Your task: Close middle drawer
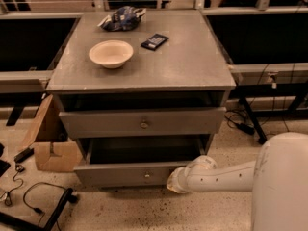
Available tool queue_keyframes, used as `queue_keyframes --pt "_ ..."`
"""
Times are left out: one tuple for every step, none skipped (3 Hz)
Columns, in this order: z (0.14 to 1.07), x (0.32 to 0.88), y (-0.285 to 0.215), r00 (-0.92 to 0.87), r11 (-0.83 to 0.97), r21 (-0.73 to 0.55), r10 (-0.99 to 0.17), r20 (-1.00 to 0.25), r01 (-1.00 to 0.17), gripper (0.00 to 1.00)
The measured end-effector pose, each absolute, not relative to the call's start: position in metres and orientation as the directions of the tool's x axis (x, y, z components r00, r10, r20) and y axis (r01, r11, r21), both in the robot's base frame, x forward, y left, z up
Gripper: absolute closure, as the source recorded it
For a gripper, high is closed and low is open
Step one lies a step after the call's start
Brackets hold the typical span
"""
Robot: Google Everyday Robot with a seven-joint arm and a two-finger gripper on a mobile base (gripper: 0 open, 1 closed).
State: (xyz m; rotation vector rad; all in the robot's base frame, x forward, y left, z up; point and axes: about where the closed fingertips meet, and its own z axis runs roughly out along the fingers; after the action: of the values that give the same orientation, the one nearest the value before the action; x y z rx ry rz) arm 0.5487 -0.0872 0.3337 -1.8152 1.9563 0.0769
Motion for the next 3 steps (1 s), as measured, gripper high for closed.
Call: queue_keyframes --pt "0.345 0.568 -0.078 -0.002 0.119 -0.294 -0.929 -0.371 -0.948 1.0" --pt "0.351 0.575 -0.074 0.005 0.117 -0.306 -0.928 -0.372 -0.945 1.0" --pt "0.358 0.586 -0.069 0.015 0.113 -0.32 -0.928 -0.371 -0.941 1.0"
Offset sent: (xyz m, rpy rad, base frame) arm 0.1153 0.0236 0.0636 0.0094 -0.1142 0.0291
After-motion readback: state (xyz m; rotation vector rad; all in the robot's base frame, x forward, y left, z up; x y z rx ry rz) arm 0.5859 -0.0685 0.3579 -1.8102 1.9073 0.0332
